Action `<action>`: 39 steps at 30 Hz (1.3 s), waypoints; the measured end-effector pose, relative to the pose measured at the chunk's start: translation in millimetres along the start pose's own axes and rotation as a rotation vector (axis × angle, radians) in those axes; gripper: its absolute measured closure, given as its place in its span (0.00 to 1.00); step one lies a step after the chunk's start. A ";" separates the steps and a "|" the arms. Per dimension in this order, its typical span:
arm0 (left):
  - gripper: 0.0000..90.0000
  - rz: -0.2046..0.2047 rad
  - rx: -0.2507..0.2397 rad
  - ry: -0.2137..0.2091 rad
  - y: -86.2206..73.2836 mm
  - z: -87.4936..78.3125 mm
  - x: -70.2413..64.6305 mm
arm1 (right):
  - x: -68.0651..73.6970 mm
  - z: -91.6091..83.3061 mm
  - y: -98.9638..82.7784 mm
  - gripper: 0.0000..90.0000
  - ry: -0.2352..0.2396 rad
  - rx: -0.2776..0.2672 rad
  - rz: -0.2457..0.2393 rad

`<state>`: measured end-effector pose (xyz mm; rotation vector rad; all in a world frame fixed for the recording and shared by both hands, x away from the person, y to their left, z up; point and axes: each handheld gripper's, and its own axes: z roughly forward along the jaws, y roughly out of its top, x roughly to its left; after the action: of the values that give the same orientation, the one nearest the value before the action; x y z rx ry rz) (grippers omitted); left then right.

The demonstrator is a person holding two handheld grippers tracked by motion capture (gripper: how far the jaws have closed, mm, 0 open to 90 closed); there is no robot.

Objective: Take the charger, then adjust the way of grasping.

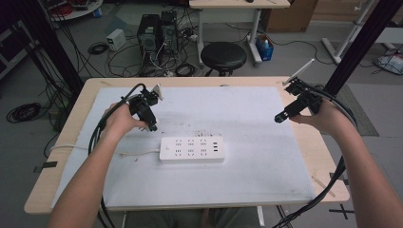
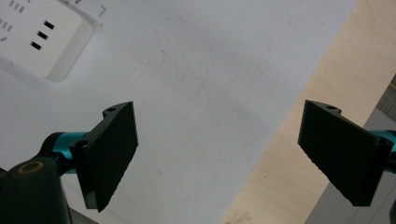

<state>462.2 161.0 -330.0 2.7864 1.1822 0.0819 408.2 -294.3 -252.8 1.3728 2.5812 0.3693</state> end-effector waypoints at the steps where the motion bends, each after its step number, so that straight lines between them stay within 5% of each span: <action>1: 0.47 -0.001 -0.010 -0.007 0.1 -9.7 -2.6 | 0.7 -1.2 1.1 0.13 0.005 0.002 0.004; 4: 0.47 0.026 -0.030 -0.001 0.5 -43.1 -10.1 | 2.8 -3.9 4.4 0.13 0.002 -0.003 0.007; 10: 0.47 0.051 -0.048 0.011 0.2 -72.4 -19.1 | 6.9 -6.7 7.6 0.13 -0.017 -0.013 0.015; 18: 0.47 0.080 -0.057 0.026 -1.5 -79.1 -28.9 | 17.2 -14.8 6.4 0.13 -0.007 -0.021 0.014; 24: 0.47 0.181 -0.157 0.010 2.6 -86.6 -43.9 | 18.5 -21.0 5.4 0.13 0.057 -0.057 0.064; 33: 0.47 0.384 -0.289 -0.061 20.0 -78.1 -76.7 | 24.5 -20.3 8.9 0.13 0.325 -0.085 0.230; 37: 0.47 0.446 -0.340 -0.067 27.9 -74.0 -91.4 | 30.8 -17.5 11.6 0.13 0.401 -0.085 0.255; 38: 0.47 0.484 -0.375 -0.096 33.2 -72.9 -100.6 | 33.4 -16.6 12.5 0.13 0.430 -0.087 0.254; 39: 0.47 0.497 -0.392 -0.112 35.4 -72.6 -104.9 | 38.2 -13.1 14.6 0.13 0.508 -0.094 0.286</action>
<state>407.8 67.2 -254.1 2.6130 0.3741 0.1748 394.9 -256.3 -237.9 1.8101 2.6851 0.9870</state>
